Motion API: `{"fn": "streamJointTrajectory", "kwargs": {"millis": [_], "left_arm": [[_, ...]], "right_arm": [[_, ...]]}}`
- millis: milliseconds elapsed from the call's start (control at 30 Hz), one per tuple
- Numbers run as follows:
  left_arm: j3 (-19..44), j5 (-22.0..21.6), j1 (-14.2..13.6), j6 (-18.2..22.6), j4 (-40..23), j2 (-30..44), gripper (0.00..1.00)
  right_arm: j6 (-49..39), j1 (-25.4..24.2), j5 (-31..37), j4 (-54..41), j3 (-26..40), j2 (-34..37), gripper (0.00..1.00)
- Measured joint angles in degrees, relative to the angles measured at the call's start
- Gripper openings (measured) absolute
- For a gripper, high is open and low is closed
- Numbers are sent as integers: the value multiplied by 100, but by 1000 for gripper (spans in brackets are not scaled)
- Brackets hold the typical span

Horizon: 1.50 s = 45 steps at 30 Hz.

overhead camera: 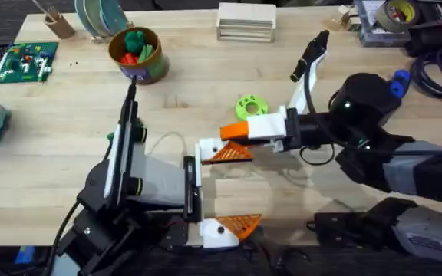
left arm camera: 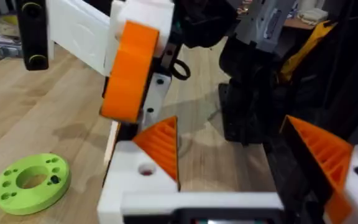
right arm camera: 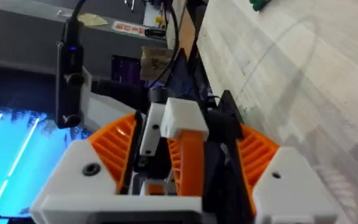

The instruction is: Pick up the gripper from the table and insert it into the empty holder that is missing its gripper. Then pick up a screw, insert it into the mounting hole, and use the screwdriver to tighten it. Finally, clean up the table by picking up the vegetable and placing it into the bucket.

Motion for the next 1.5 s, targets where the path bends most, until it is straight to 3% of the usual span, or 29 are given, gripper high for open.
{"fn": "streamJointTrajectory", "kwargs": {"millis": [200,367,600,767,1167,1333,1500], "left_arm": [[0,110,0,7,-15,0,993],[0,141,0,17,-20,2,993],[0,142,0,17,-20,2,992],[0,142,0,17,-21,1,993],[0,142,0,17,-20,2,993],[0,116,0,17,-20,2,992],[0,-159,0,18,7,0,993]], "right_arm": [[-26,-231,-271,0,0,0,986],[-176,-583,-187,-12,0,0,991],[-434,-1550,353,-204,48,0,992],[-1055,-1934,558,-1271,555,0,993],[-3464,-1881,1606,-5447,2504,-2,993],[-4300,-1352,2643,-6877,3024,-19,993],[-4804,-778,3548,-7344,3139,-101,993]]}}
